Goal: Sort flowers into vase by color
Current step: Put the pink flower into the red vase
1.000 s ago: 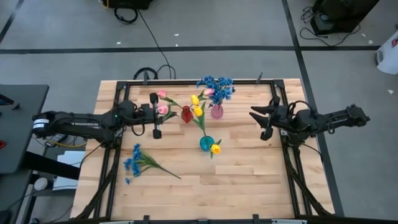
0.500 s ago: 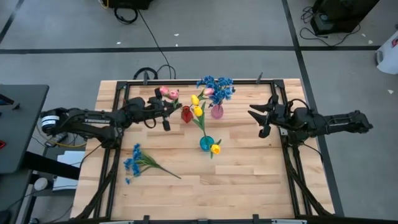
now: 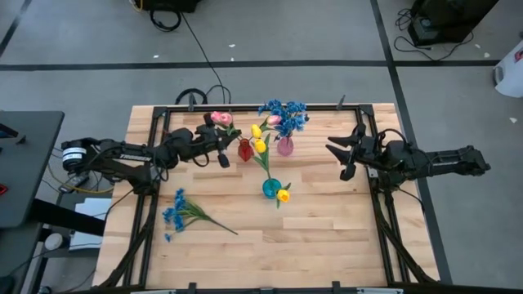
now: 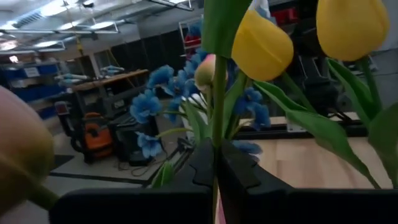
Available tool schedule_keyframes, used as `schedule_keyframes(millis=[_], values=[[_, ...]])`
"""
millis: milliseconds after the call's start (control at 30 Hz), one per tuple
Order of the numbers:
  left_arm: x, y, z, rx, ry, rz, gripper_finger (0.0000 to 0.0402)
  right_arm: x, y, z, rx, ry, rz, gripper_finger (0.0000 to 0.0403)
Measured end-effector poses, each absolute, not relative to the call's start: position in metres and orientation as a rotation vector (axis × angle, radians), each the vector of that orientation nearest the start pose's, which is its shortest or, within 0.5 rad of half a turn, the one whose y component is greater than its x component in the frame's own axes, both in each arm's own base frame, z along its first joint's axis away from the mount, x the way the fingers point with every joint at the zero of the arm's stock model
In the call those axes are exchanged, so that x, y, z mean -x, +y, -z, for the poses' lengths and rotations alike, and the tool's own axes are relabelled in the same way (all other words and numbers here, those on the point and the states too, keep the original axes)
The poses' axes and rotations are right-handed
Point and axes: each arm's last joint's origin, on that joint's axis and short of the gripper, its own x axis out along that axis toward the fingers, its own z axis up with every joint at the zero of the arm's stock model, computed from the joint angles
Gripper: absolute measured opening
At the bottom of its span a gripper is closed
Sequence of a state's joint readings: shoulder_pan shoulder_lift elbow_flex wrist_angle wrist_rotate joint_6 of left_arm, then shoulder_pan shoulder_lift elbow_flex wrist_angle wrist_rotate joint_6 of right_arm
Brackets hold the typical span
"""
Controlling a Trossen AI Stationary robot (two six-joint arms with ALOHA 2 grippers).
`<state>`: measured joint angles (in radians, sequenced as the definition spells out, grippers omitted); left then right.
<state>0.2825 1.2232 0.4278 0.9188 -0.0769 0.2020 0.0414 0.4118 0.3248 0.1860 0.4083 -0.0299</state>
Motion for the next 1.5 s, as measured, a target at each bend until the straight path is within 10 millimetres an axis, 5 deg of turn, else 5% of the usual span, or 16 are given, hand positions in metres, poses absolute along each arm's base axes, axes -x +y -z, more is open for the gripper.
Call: schedule_keyframes(millis=[300,1333,1500], values=[[-0.231,0.071,-0.228,-0.16,-0.088,-0.382,0.0011,-0.122,-0.006,-0.257,0.007,-0.092,0.358,0.0133],[-0.252,0.094,-0.165,-0.044,0.138,-0.463,0.0011,-0.126,-0.006,-0.254,0.003,-0.065,0.356,0.0133],[-0.252,0.095,-0.164,-0.039,0.142,-0.485,0.0036,-0.126,-0.006,-0.254,-0.005,-0.067,0.356,0.0133]])
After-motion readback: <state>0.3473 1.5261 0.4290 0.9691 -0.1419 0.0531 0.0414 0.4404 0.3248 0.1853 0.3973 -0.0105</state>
